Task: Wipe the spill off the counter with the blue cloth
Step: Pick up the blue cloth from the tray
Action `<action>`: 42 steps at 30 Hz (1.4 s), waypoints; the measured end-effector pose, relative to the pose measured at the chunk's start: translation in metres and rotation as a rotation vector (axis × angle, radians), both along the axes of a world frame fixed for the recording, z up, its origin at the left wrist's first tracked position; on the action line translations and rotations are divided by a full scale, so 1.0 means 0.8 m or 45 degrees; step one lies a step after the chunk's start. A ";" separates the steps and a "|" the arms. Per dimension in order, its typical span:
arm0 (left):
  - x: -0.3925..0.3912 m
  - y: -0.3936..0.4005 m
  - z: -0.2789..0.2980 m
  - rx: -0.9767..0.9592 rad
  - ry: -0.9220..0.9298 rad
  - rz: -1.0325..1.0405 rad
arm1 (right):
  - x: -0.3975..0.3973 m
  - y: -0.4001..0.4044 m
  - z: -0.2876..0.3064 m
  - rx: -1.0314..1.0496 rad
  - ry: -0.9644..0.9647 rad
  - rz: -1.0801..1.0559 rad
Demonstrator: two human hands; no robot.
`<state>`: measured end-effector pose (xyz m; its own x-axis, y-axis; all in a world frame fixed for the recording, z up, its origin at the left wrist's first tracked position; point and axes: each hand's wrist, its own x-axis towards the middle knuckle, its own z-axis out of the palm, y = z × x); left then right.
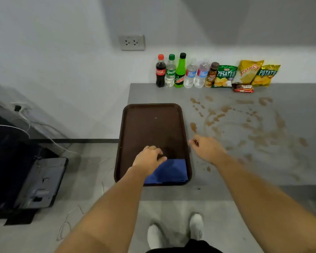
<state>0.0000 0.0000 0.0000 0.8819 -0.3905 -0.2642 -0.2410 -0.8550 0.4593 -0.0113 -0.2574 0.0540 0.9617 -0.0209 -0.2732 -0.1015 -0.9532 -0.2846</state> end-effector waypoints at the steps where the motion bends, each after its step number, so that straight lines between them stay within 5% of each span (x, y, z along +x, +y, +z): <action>1: 0.000 0.000 -0.003 0.046 0.017 -0.042 | 0.000 -0.002 -0.002 0.015 0.005 -0.009; 6: -0.012 -0.001 -0.018 0.216 0.002 -0.187 | 0.000 -0.011 -0.005 0.026 0.037 -0.056; 16: 0.001 -0.007 -0.011 0.143 0.220 -0.273 | 0.004 -0.022 -0.008 0.017 0.073 -0.079; 30: 0.028 -0.026 0.029 -0.379 0.274 -0.003 | 0.007 -0.007 -0.017 0.219 0.125 -0.177; 35: 0.037 -0.058 0.058 -0.559 0.241 0.121 | 0.012 0.013 -0.014 0.574 0.317 -0.521; 40: 0.033 -0.087 0.070 -0.739 0.264 0.223 | 0.021 0.034 -0.005 1.315 0.483 -0.955; 42: 0.028 -0.096 0.069 -0.814 0.319 0.252 | 0.025 0.033 -0.004 1.358 0.435 -1.011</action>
